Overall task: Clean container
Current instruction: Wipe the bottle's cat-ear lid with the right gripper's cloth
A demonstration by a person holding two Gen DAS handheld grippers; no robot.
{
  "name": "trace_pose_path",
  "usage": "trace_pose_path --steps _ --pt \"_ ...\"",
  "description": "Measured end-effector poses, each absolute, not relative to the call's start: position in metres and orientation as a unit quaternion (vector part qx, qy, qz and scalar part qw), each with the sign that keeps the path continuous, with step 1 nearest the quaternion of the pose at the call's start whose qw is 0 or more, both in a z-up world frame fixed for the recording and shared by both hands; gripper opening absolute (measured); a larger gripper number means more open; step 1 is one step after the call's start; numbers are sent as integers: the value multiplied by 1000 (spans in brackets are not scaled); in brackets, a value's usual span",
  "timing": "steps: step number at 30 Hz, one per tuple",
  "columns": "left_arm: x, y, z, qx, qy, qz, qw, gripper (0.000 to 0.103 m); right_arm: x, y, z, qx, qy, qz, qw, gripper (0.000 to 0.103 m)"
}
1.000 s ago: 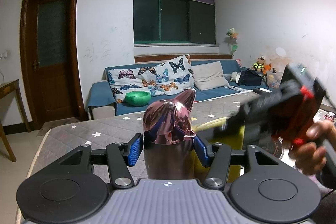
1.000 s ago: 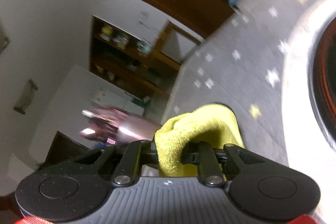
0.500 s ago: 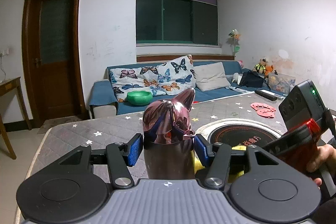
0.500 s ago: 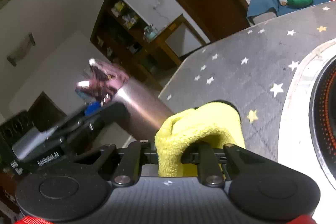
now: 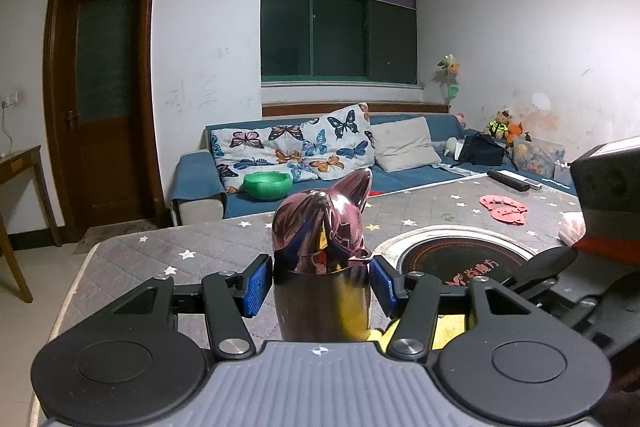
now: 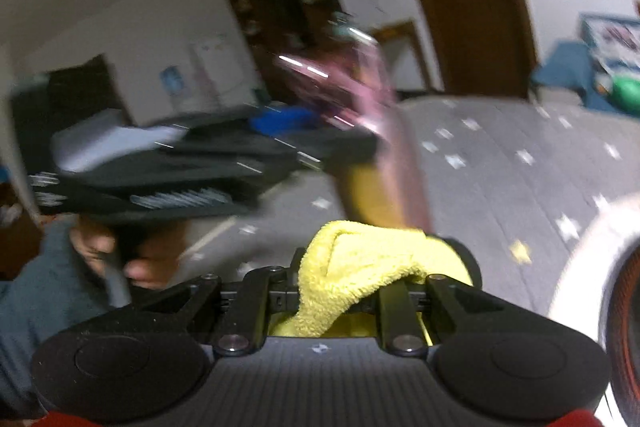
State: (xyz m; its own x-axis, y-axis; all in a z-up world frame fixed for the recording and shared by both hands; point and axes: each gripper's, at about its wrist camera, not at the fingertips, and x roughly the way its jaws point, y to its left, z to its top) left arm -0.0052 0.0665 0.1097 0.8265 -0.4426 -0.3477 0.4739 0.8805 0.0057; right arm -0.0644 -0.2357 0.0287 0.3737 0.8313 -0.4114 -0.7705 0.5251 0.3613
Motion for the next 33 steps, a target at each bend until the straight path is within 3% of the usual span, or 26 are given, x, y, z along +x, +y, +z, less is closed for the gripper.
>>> trace_pose_path --steps 10,23,33 --pt "-4 68 107 46 168 -240 955 57 -51 -244 5 90 326 458 822 15" --pt "-4 66 107 45 168 -234 957 57 -36 -283 39 150 271 415 856 15" --pt "-3 71 106 30 169 -233 957 57 -56 -247 8 70 313 426 846 16"
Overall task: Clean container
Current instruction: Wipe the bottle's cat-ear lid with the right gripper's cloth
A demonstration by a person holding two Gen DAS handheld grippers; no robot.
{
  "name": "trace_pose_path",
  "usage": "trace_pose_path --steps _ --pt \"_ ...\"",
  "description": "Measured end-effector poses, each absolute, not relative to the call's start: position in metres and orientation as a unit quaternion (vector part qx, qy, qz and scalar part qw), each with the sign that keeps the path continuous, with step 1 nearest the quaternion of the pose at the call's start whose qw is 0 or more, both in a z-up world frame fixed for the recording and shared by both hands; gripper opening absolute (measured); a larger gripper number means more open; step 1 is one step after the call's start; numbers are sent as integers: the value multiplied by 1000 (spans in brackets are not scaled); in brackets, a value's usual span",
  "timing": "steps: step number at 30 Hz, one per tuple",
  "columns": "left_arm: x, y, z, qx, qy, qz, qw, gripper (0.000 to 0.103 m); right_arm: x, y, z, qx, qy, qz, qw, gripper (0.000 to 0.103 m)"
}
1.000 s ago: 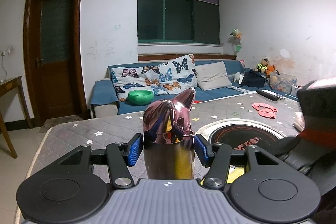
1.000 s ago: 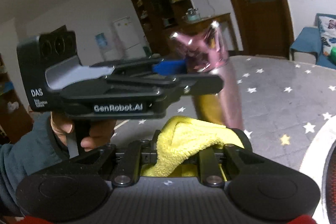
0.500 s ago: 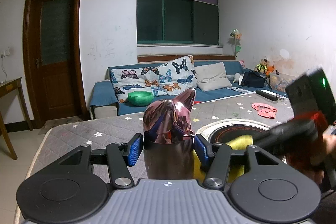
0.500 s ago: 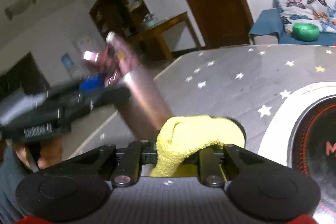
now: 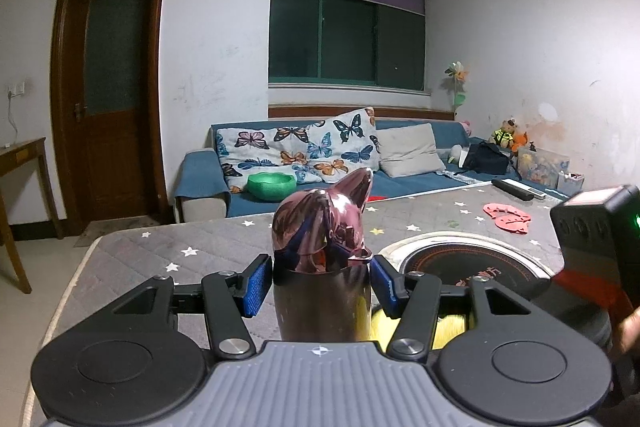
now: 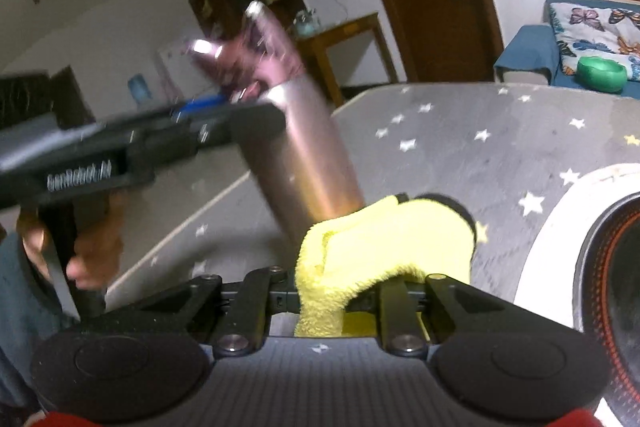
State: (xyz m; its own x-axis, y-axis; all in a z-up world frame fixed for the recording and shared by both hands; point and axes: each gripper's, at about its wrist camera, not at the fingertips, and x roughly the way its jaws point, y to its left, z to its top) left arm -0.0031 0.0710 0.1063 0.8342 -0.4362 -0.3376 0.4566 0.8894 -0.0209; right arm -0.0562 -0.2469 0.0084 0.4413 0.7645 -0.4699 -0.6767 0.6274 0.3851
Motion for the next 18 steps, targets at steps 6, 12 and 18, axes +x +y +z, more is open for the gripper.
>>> trace_pose_path --steps 6,12,18 --pt "-3 68 107 33 170 -233 957 57 -76 -232 15 37 316 461 828 15" --pt "-4 67 108 34 171 -232 957 57 -85 -228 32 30 282 479 830 15" --pt "-4 66 107 29 171 -232 957 57 -62 -247 48 54 249 448 857 15"
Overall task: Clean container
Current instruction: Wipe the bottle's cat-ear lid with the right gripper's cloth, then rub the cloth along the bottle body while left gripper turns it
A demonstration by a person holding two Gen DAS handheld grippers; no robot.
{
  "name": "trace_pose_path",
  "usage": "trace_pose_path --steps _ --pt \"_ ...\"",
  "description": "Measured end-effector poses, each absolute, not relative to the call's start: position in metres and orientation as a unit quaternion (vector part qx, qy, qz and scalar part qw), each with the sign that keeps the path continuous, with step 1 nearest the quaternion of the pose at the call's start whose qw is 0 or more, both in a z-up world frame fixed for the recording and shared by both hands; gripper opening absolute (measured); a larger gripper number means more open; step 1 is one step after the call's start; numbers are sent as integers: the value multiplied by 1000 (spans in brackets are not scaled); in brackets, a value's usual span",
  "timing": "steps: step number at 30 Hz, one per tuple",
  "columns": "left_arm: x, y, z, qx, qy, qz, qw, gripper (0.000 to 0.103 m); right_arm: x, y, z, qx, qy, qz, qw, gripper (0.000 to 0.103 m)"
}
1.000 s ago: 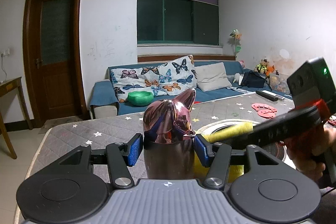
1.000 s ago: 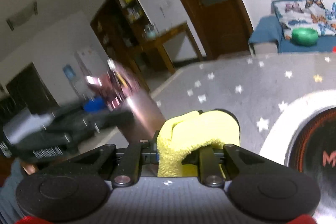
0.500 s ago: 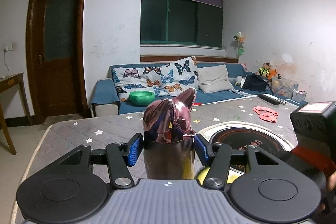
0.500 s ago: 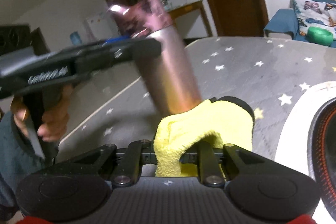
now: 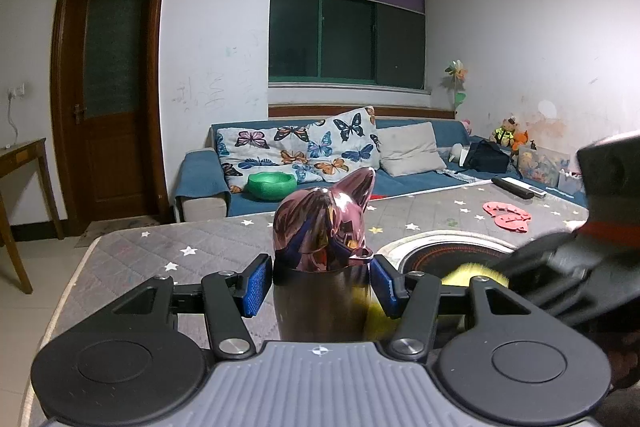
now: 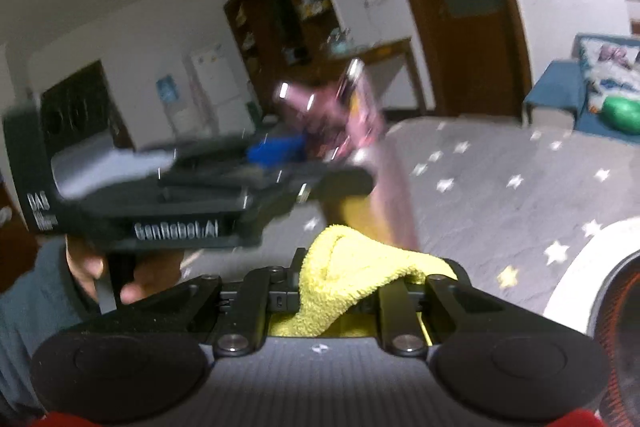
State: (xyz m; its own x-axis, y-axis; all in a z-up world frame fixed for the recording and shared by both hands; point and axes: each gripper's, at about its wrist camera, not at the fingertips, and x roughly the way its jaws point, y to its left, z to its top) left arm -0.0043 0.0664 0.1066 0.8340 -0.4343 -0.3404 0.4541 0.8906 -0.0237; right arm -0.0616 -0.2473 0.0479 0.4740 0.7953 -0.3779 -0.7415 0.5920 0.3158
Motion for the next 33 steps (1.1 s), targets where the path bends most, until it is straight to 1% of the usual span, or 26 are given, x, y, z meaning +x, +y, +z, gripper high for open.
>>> trace_pose_path --steps 5,8,11,15,18,21,33 --pt "-5 65 105 29 169 -232 958 57 -64 -265 66 28 193 411 890 15" --pt "-4 66 105 27 170 -230 958 57 -64 -268 70 20 178 406 896 15" --pt "-5 66 105 25 171 -230 958 58 -66 -264 59 0 182 404 896 15" --pt "-6 65 104 25 172 -227 958 59 -75 -243 39 -30 207 411 887 15" --pt "-5 65 104 16 177 -217 960 59 -88 -230 30 -71 213 419 880 15" --pt "-4 63 103 5 182 -195 964 60 -96 -222 24 -87 220 432 871 15" --pt "-15 30 90 -2 191 -101 976 62 -104 -237 22 -55 230 424 874 15"
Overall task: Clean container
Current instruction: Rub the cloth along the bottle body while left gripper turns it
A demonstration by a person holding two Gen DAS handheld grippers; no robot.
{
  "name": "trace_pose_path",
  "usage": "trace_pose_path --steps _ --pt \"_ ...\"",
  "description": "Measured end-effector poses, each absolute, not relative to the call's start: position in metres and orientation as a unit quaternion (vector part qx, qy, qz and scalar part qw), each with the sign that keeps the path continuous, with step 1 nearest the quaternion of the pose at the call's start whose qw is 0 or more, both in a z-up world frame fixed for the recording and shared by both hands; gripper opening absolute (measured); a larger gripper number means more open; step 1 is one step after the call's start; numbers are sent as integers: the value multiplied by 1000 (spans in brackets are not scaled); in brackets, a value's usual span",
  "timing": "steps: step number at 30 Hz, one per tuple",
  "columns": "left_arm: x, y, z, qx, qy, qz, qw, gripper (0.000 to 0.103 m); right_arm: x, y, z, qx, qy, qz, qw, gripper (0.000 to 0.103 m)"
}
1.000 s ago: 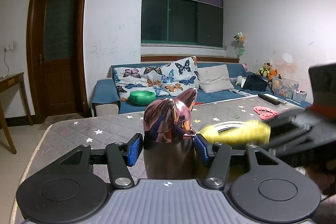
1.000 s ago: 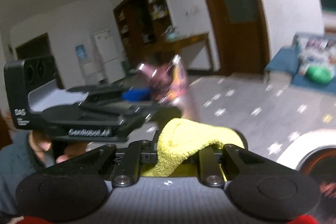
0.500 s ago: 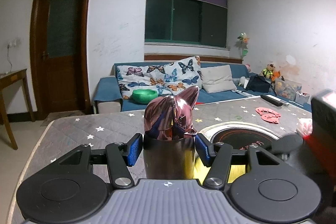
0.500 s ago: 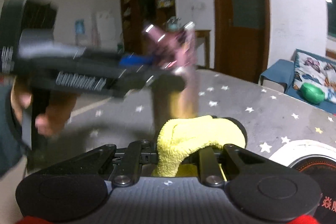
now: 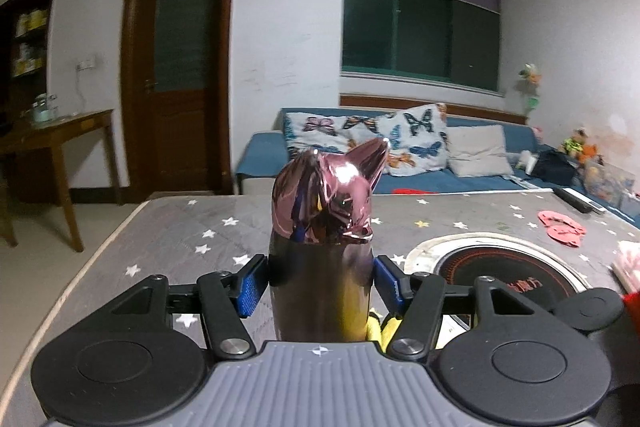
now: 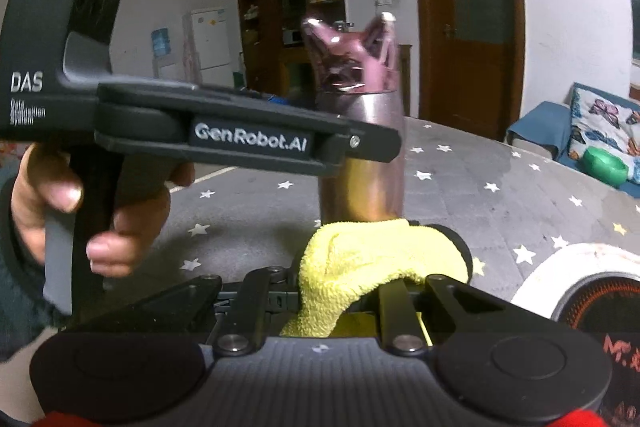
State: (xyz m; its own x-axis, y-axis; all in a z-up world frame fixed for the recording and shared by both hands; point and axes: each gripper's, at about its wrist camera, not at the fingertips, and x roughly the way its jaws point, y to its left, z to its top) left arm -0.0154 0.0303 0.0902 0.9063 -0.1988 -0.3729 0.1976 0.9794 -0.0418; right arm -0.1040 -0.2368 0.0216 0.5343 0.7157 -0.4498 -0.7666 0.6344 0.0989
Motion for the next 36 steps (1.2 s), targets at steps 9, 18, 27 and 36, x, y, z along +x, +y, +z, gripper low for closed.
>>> trace_pose_path --steps 9,18,27,36 --pt "-24 13 82 -52 189 -11 981 63 -103 -261 13 -40 238 391 888 15" --pt "-24 0 84 -79 181 45 979 63 -103 -270 16 -20 242 379 893 15" --pt "-22 -6 89 -62 183 40 980 62 -106 -276 19 -11 243 372 896 15" --pt "-18 15 99 -19 220 -69 973 61 -104 -276 19 -10 249 367 896 15"
